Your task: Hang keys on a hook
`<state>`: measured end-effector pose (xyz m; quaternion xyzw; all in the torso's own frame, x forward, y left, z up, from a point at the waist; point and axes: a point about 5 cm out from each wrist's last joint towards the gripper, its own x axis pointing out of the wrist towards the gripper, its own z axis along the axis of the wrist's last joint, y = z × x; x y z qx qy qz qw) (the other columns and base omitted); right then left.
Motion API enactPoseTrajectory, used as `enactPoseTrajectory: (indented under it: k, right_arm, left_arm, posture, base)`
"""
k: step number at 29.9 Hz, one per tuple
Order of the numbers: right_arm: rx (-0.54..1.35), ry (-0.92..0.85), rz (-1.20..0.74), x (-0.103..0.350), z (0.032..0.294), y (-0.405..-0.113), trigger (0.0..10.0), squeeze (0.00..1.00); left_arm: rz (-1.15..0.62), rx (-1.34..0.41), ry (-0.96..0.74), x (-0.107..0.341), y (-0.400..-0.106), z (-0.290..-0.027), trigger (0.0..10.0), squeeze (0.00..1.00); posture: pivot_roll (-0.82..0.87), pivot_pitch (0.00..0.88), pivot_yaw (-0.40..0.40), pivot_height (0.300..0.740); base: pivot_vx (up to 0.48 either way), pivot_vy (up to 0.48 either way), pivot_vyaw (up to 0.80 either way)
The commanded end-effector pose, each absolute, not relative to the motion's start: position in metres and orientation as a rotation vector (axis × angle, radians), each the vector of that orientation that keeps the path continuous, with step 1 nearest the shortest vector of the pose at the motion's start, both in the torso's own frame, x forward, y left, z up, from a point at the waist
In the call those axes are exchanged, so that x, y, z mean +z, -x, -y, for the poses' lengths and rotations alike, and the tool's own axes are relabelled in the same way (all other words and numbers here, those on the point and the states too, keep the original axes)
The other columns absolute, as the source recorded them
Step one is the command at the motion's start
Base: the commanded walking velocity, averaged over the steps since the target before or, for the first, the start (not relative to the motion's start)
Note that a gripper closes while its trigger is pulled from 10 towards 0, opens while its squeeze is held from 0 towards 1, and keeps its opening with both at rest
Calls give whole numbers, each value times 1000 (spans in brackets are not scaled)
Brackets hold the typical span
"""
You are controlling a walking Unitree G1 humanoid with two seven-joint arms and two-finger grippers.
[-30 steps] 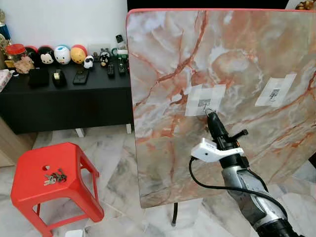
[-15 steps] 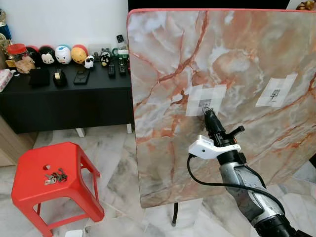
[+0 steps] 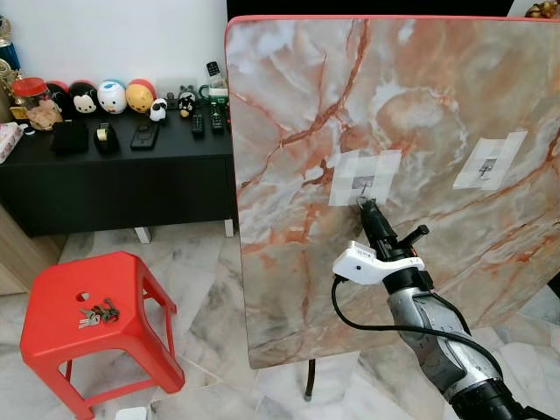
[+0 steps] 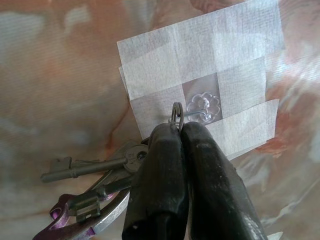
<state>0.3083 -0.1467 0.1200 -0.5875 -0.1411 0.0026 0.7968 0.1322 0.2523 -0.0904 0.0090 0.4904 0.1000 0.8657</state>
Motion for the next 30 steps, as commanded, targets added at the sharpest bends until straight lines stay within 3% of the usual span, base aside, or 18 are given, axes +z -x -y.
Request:
enactPoseTrajectory:
  k: [1, 11, 12, 13, 30]
  right_arm:
    - [6, 1266, 309, 124, 147, -312, 10000, 0]
    - [71, 1144, 300, 120, 139, -309, 10000, 0]
    - [79, 1129, 305, 121, 138, -308, 10000, 592]
    - [95, 1109, 317, 121, 136, -307, 10000, 1000]
    - [161, 1093, 376, 124, 131, -301, 10000, 1000]
  left_arm:
    - [-1038, 209, -19, -91, -130, -253, 10000, 0]
    - [-1038, 208, -24, -91, -130, -253, 10000, 0]
    - [-1038, 208, -24, -91, -130, -253, 10000, 0]
    - [-1038, 208, -24, -91, -130, -253, 10000, 0]
    - [-1039, 205, -25, -91, -130, -253, 10000, 0]
  posture:
    - [-31, 0, -72, 740]
    - [-30, 0, -73, 740]
    - [-31, 0, -73, 740]
    - [-31, 0, -72, 740]
    - [-32, 0, -75, 740]
  base:
    - [0, 0, 0]
    - [0, 0, 0]
    - [0, 0, 0]
    - [0, 0, 0]
    - [0, 0, 0]
